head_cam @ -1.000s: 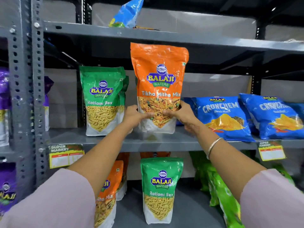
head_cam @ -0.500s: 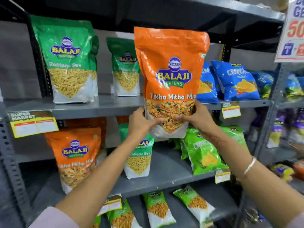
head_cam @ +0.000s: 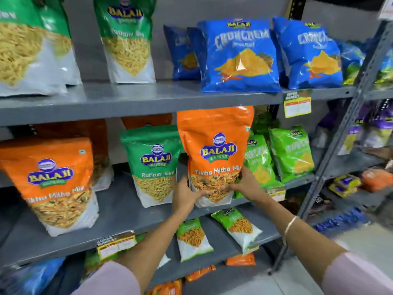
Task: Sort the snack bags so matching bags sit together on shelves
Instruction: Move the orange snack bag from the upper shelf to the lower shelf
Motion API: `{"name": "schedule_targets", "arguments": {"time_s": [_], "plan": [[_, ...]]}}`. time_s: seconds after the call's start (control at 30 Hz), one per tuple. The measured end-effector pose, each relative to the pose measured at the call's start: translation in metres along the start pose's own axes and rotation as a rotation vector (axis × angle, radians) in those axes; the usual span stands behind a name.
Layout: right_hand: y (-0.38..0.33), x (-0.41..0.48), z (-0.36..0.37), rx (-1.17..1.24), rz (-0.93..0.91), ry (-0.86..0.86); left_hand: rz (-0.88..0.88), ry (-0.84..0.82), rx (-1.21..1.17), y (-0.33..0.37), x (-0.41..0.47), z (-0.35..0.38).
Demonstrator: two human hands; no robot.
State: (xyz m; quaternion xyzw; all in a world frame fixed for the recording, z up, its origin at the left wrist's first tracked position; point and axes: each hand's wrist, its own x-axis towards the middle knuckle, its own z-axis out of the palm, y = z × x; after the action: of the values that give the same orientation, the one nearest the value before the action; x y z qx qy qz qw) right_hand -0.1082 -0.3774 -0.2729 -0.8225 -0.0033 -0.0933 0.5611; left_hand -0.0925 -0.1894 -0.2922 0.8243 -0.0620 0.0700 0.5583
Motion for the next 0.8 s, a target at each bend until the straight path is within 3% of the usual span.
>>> {"name": "schedule_targets", "arguments": {"time_s": [0.47, 0.8], "plan": [[0.058, 0.086, 0.021, -0.014, 0.112, -0.03, -0.082, 0.077, 0.024, -0.066, 0.071, 0.051], [0.058, 0.084, 0.022, 0.013, 0.167, -0.072, -0.196, -0.047, 0.034, -0.058, 0.076, 0.047]]}}
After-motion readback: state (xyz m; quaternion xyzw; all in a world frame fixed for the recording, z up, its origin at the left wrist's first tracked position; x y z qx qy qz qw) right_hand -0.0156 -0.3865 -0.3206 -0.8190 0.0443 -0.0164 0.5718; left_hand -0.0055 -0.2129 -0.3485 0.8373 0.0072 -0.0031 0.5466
